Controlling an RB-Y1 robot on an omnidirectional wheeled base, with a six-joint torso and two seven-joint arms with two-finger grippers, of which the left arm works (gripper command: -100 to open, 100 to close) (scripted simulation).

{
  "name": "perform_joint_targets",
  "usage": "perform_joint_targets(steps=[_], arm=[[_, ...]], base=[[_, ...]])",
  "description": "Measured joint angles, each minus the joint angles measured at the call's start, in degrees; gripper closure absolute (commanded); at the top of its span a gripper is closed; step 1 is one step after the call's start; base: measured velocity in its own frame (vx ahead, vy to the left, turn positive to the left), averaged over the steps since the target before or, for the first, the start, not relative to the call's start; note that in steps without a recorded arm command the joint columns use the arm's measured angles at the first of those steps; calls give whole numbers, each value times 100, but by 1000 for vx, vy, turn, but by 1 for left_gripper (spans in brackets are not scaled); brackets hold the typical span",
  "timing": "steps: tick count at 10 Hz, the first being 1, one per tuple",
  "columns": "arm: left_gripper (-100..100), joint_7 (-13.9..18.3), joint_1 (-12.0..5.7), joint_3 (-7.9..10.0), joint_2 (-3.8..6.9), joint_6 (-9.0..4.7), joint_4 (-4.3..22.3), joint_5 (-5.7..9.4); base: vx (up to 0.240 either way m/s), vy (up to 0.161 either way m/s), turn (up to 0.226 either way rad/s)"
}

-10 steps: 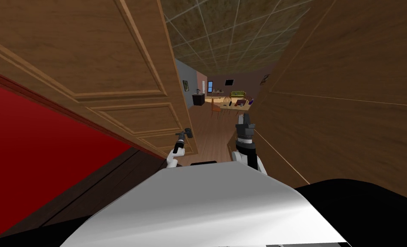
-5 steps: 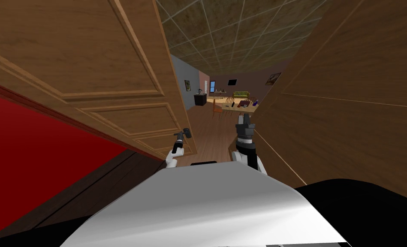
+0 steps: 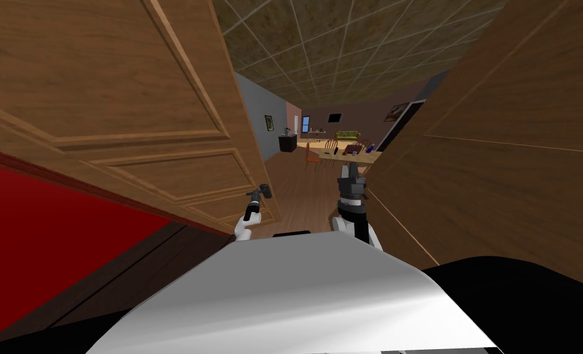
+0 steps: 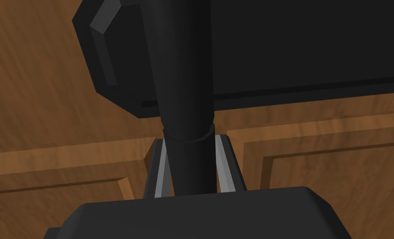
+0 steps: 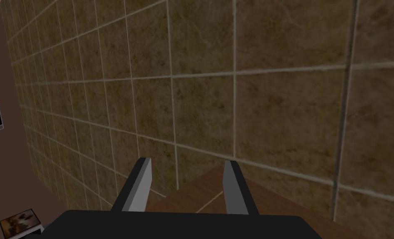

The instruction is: Push the door open

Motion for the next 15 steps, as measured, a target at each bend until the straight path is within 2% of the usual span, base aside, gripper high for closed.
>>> perform_joint_targets(steps=[2,3,5,6,8,10,12,13,14,15], arm=[[100,-18,-75,131,45,-79,129,19],[100,-35,-103,206,55,-55,116,26],[100,-61,-43,329,66,37,-17,42],[100,-92,-84,406,49,13,40,41],[100,-97,-126,543,100,-33,155,73],[100,-147,-82,660,39,-37,90,71],[100,-139,-139,784,108,-190,302,104],[100,-144,-126,830,103,-162,249,107],[100,-161,-85,892,72,-66,135,113],[100,-179,-76,952,50,-73,150,117]], base=[[190,-56,43],[174,-72,55],[178,-79,93],[154,-69,66],[164,-49,70],[147,-56,67],[127,-67,51],[133,-53,57],[159,-39,59],[182,-74,91]])
